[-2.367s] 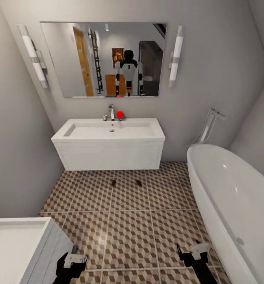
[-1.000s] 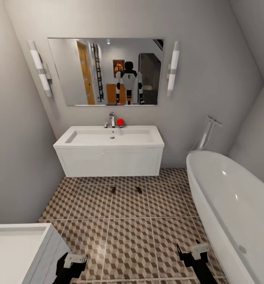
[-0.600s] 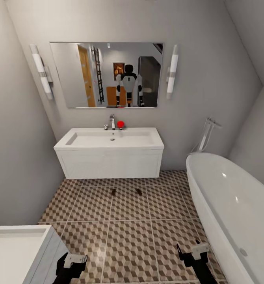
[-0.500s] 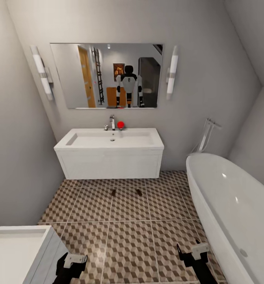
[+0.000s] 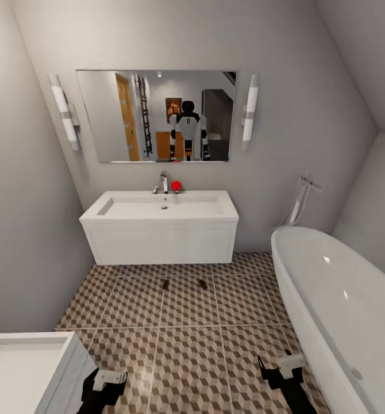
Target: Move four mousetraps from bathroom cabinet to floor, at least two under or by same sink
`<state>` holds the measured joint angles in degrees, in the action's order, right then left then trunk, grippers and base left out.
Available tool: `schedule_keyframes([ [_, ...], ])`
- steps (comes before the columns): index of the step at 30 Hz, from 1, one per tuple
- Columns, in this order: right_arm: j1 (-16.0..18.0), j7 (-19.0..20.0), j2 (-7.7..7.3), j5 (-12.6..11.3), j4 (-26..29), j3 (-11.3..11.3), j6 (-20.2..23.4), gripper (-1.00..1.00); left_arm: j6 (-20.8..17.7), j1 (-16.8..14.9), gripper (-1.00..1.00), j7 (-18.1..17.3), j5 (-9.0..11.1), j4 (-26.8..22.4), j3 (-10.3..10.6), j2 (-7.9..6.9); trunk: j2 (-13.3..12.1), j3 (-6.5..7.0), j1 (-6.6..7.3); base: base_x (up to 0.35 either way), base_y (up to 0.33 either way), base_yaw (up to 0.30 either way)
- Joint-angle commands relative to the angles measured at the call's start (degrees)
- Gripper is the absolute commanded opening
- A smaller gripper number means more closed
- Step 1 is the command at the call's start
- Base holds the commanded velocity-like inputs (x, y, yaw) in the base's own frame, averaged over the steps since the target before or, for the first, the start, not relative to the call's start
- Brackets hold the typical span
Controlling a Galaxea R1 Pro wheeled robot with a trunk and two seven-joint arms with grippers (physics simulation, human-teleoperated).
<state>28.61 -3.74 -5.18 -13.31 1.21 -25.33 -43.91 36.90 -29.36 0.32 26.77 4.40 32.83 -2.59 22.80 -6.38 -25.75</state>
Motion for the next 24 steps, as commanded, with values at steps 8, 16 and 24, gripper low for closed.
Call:
schedule_keyframes([
  [8, 0.04, -0.39, 0.00, -0.14, -0.02, -0.50, -0.06, 1.00, 0.25, -0.08, 1.00, 0.03, 0.30, 0.18, 0.48, 0.04, 0.12, 0.54, -0.04, 0.000, 0.000, 0.000],
  [16, 0.04, -0.39, 0.00, -0.14, -0.03, -0.50, -0.04, 1.00, 0.20, -0.08, 1.00, 0.03, 0.30, 0.18, 0.48, 0.04, 0.12, 1.20, -0.04, 0.000, 0.000, 0.000],
  [24, 0.04, -0.39, 0.00, -0.14, 0.00, -0.50, -0.03, 1.00, 0.19, -0.08, 1.00, 0.03, 0.30, 0.18, 0.48, 0.04, 0.12, 1.85, -0.04, 0.000, 0.000, 0.000],
])
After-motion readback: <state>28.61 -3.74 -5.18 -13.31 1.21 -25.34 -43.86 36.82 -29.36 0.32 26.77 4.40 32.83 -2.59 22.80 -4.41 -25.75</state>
